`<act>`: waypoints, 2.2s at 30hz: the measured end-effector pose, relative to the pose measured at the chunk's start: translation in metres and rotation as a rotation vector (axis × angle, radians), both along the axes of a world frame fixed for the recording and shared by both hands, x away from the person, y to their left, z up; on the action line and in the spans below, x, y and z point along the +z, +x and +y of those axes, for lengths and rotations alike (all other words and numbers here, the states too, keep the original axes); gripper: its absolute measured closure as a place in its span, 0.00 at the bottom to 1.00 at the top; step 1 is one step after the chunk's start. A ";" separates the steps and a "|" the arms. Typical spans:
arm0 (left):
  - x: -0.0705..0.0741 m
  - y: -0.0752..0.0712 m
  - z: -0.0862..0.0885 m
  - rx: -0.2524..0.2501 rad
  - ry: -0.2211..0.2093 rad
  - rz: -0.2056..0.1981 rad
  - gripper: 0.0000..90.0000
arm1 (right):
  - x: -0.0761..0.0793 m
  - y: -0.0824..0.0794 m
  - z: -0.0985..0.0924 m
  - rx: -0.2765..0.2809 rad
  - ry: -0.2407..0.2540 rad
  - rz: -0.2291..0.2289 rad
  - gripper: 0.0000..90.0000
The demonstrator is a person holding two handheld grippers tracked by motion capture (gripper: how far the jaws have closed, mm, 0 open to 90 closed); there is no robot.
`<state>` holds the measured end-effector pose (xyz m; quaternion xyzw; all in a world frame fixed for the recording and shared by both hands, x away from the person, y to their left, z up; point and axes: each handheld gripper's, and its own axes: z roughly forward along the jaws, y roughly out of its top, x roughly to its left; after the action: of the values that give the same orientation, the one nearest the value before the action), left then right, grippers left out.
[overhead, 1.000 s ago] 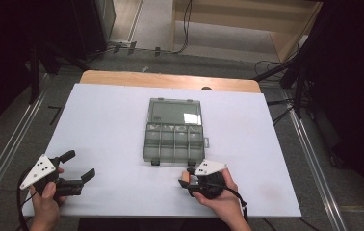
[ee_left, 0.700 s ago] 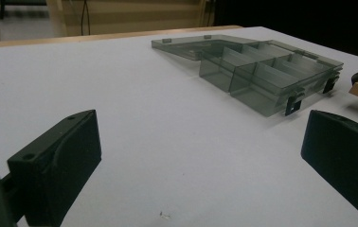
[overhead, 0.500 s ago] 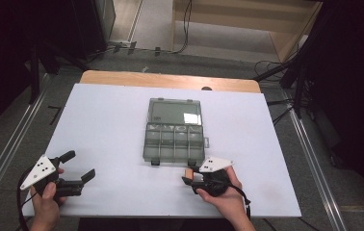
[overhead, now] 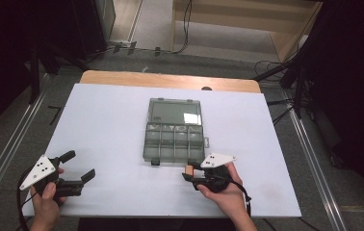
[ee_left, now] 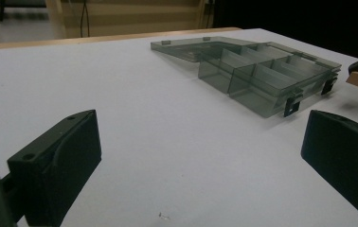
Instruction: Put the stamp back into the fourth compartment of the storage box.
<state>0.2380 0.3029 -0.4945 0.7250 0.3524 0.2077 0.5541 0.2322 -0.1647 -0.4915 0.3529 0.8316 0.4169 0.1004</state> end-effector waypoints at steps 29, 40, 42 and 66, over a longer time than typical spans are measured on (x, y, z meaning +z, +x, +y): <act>0.000 0.000 0.001 0.000 -0.013 0.001 0.00 | 0.016 0.019 -0.011 -0.037 0.035 0.001 0.53; 0.000 0.000 0.001 -0.001 -0.010 -0.002 0.00 | 0.022 0.028 -0.014 -0.056 0.046 -0.002 0.53; 0.000 -0.001 0.001 0.001 -0.010 -0.003 0.00 | 0.023 0.030 -0.014 -0.057 0.049 -0.003 0.53; 0.000 -0.001 0.001 -0.004 -0.013 -0.005 0.00 | 0.031 0.047 -0.020 -0.094 0.066 -0.002 0.53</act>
<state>0.2371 0.3036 -0.4949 0.7217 0.3508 0.2062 0.5599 0.2796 -0.1850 -0.4606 0.3941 0.7998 0.4395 0.1090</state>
